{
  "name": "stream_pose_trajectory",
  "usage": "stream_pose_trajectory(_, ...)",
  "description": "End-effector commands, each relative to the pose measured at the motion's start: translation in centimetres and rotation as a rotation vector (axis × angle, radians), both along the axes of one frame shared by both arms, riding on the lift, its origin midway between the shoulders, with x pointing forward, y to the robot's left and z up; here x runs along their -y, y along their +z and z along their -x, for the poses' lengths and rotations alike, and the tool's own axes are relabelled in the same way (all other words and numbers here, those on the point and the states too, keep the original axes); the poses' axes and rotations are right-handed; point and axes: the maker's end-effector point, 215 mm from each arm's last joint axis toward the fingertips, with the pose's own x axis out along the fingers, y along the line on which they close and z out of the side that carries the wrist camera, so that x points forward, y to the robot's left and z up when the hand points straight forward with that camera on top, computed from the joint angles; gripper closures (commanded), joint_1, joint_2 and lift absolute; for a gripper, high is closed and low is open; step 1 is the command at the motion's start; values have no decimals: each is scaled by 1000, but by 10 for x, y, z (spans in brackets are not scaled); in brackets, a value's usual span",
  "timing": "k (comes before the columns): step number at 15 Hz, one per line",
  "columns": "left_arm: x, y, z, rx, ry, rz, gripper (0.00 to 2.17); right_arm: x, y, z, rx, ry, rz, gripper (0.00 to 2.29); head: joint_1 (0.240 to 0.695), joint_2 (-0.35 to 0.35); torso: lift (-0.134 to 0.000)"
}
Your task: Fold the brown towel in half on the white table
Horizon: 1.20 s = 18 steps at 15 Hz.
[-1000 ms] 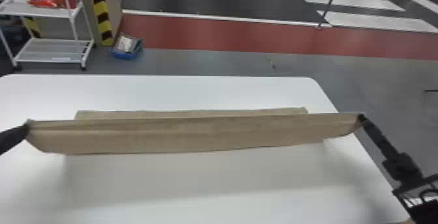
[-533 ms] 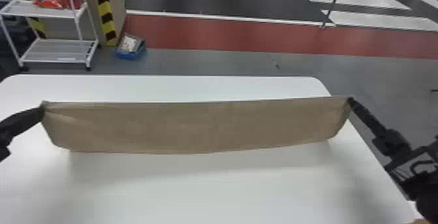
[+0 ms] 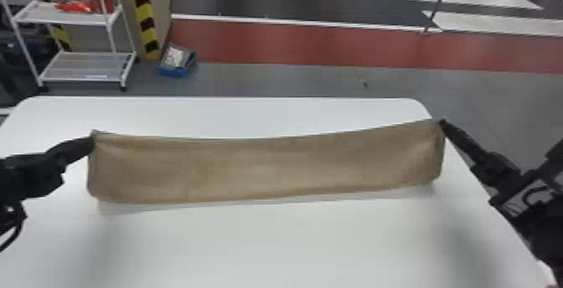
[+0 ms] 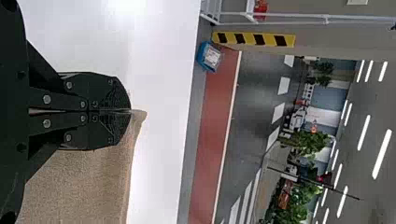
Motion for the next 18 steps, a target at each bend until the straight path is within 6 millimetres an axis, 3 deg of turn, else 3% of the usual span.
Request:
stream_pose_trajectory(1,6,-2,-6,-2,-7,-30,1416,-4,-6,-2,-11,-4,8,1109,695,-136,-123)
stream_pose_trajectory(5,8,-17,-13,-29,2,-45,1416,-5,-9,-9,-19,-35,44,1109,695,-134,-123)
stream_pose_trajectory(9,10,-6,-20,-11,2,-38,1416,3,-1,-15,-3,-66,39,1109,695,-139,-123)
stream_pose_trajectory(12,8,6,-30,10,8,-47,1416,10,-15,-18,-33,-92,33,1106,695,-144,-123)
stream_pose_trajectory(14,6,-6,-37,-16,12,-47,1416,12,-26,-18,-49,-113,41,1106,695,-146,-123)
stream_pose_trajectory(16,4,-22,-44,-49,17,-58,1403,2,-29,-23,-55,-99,49,1102,695,-148,-123)
stream_pose_trajectory(17,1,-32,-43,-68,22,-61,1393,-3,-30,-24,-55,-92,57,1004,695,-145,-123)
stream_pose_trajectory(18,3,-39,-43,-80,15,-87,1075,-5,-31,-27,-59,-101,73,603,695,-136,-123)
